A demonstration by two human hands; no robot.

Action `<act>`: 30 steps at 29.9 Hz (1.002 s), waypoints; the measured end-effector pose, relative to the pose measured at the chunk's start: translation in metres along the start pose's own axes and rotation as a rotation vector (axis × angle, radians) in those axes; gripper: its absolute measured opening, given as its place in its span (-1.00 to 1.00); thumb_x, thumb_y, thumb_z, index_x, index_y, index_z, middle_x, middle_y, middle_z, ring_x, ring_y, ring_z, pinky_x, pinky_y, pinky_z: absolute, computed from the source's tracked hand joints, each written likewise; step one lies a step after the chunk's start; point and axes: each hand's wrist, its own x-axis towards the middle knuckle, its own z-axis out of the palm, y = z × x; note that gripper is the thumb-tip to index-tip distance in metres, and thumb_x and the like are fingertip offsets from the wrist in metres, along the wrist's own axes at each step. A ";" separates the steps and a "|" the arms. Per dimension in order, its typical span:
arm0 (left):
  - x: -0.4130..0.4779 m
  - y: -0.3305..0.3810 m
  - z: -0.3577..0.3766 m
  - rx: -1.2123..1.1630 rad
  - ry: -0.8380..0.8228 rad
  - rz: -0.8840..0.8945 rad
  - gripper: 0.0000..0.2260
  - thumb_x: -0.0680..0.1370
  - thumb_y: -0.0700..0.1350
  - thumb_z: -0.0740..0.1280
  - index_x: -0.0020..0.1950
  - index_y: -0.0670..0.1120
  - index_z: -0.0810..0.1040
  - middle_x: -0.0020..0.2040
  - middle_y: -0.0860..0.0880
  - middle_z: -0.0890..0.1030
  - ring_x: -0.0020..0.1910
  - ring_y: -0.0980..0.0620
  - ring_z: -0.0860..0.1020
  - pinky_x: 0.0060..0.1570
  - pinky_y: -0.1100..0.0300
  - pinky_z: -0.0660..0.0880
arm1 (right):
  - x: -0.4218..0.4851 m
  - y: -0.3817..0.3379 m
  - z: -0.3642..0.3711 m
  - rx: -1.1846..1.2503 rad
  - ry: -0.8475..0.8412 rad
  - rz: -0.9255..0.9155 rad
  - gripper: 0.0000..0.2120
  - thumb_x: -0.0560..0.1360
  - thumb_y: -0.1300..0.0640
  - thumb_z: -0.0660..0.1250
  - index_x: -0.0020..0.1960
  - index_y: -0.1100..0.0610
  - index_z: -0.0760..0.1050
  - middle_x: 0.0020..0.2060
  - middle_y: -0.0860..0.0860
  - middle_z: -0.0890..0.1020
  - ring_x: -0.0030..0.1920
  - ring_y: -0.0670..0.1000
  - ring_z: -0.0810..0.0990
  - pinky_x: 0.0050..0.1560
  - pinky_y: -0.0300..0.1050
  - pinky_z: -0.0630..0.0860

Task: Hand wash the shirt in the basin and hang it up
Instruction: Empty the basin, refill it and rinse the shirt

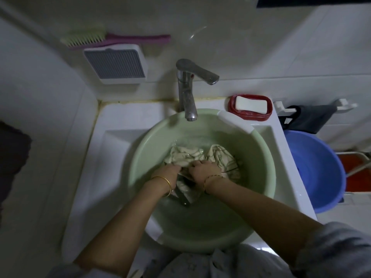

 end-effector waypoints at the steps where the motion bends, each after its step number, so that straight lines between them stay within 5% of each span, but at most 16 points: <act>1: -0.002 0.001 0.000 -0.023 0.001 0.027 -0.42 0.35 -0.18 0.50 0.34 -0.03 0.42 0.28 -0.10 0.49 0.25 -0.13 0.48 0.24 0.11 0.43 | -0.001 0.002 -0.004 0.030 -0.022 -0.014 -0.66 0.56 0.05 0.23 0.31 0.09 0.43 0.28 0.07 0.47 0.28 0.12 0.44 0.18 0.00 0.42; 5: -0.010 -0.001 -0.003 -0.320 0.072 0.080 -0.54 0.39 -0.28 0.40 0.28 -0.11 0.48 0.19 -0.13 0.55 0.16 -0.07 0.52 0.06 0.24 0.45 | -0.020 0.027 -0.039 0.350 -0.030 -0.083 -0.72 0.56 0.01 0.26 -0.14 0.21 0.53 -0.15 0.13 0.52 -0.09 0.06 0.49 -0.17 -0.21 0.27; 7: -0.014 0.005 -0.009 -0.537 0.108 0.043 -0.58 0.37 -0.30 0.37 0.21 -0.10 0.46 0.11 -0.12 0.56 0.09 -0.05 0.53 0.01 0.23 0.45 | -0.036 0.038 -0.058 0.657 0.123 -0.046 -0.70 0.57 0.07 0.25 -0.10 0.32 0.53 -0.21 0.11 0.48 -0.18 0.02 0.44 -0.21 -0.21 0.29; 9: -0.018 0.014 -0.016 -0.721 0.161 0.029 -0.55 0.26 -0.12 0.41 0.13 0.07 0.43 0.10 -0.06 0.57 0.10 -0.06 0.54 0.14 0.09 0.48 | -0.049 0.042 -0.073 0.915 0.293 -0.012 -0.75 0.57 0.12 0.25 -0.05 0.32 0.53 -0.24 0.10 0.49 -0.25 -0.04 0.45 -0.27 -0.31 0.36; 12: -0.018 0.027 -0.022 -0.711 0.223 0.005 -0.44 0.15 0.12 0.40 0.12 0.07 0.40 0.11 -0.02 0.55 0.09 -0.04 0.53 0.14 -0.02 0.49 | -0.062 0.038 -0.088 1.113 0.422 -0.040 -0.78 0.58 0.17 0.24 0.00 0.35 0.51 -0.11 0.25 0.57 -0.12 0.06 0.52 0.00 -0.11 0.49; 14: -0.019 0.032 -0.021 -0.607 0.338 -0.036 -0.43 0.19 0.18 0.42 0.13 0.00 0.43 0.11 -0.06 0.54 0.10 -0.10 0.52 0.12 -0.03 0.49 | -0.070 0.034 -0.095 1.189 0.490 -0.074 -0.76 0.58 0.21 0.22 0.06 0.40 0.49 -0.05 0.27 0.58 -0.05 0.13 0.53 0.13 0.01 0.46; 17: -0.022 0.034 -0.014 -0.501 0.429 -0.095 -0.50 0.38 0.07 0.46 0.21 -0.13 0.44 0.16 -0.16 0.49 0.16 -0.19 0.46 0.15 0.00 0.45 | -0.084 0.032 -0.105 1.287 0.585 -0.081 -0.86 0.58 0.19 0.22 -0.03 0.25 0.51 -0.14 0.09 0.53 -0.06 0.03 0.50 0.08 -0.07 0.45; 20: -0.031 0.028 -0.011 -0.439 0.505 -0.088 -0.79 0.50 -0.02 0.36 0.02 -0.14 0.52 0.03 -0.16 0.46 0.06 -0.18 0.46 0.03 0.07 0.44 | -0.099 0.039 -0.116 1.436 0.647 -0.035 -0.84 0.58 0.12 0.24 -0.16 0.09 0.49 -0.17 0.09 0.53 -0.06 0.09 0.52 0.14 0.10 0.47; 23: -0.043 0.028 -0.023 -0.648 0.553 -0.052 -0.87 0.59 -0.14 0.22 -0.15 -0.12 0.42 -0.20 -0.12 0.46 -0.16 -0.09 0.47 -0.29 0.16 0.29 | -0.111 0.049 -0.124 1.574 0.680 -0.022 -0.81 0.57 0.08 0.25 -0.19 0.06 0.52 -0.20 0.05 0.54 -0.07 0.09 0.52 0.17 0.14 0.46; 27: -0.060 0.037 -0.054 -0.847 0.662 -0.040 -0.84 0.63 -0.16 0.14 -0.13 -0.15 0.39 -0.21 -0.09 0.45 -0.21 -0.01 0.41 -0.29 0.17 0.25 | -0.121 0.059 -0.129 1.490 0.756 -0.058 -0.78 0.57 0.08 0.26 -0.23 0.08 0.52 -0.26 0.02 0.53 -0.11 0.08 0.51 0.11 0.10 0.49; 30: -0.076 0.040 -0.082 -0.880 0.725 0.017 -0.78 0.57 -0.23 0.26 -0.25 -0.05 0.35 -0.29 0.00 0.41 -0.24 0.02 0.39 -0.29 0.26 0.31 | -0.127 0.067 -0.129 1.377 0.769 -0.052 -0.78 0.56 0.10 0.26 -0.25 0.08 0.48 -0.27 -0.03 0.52 -0.12 0.02 0.50 0.02 0.00 0.48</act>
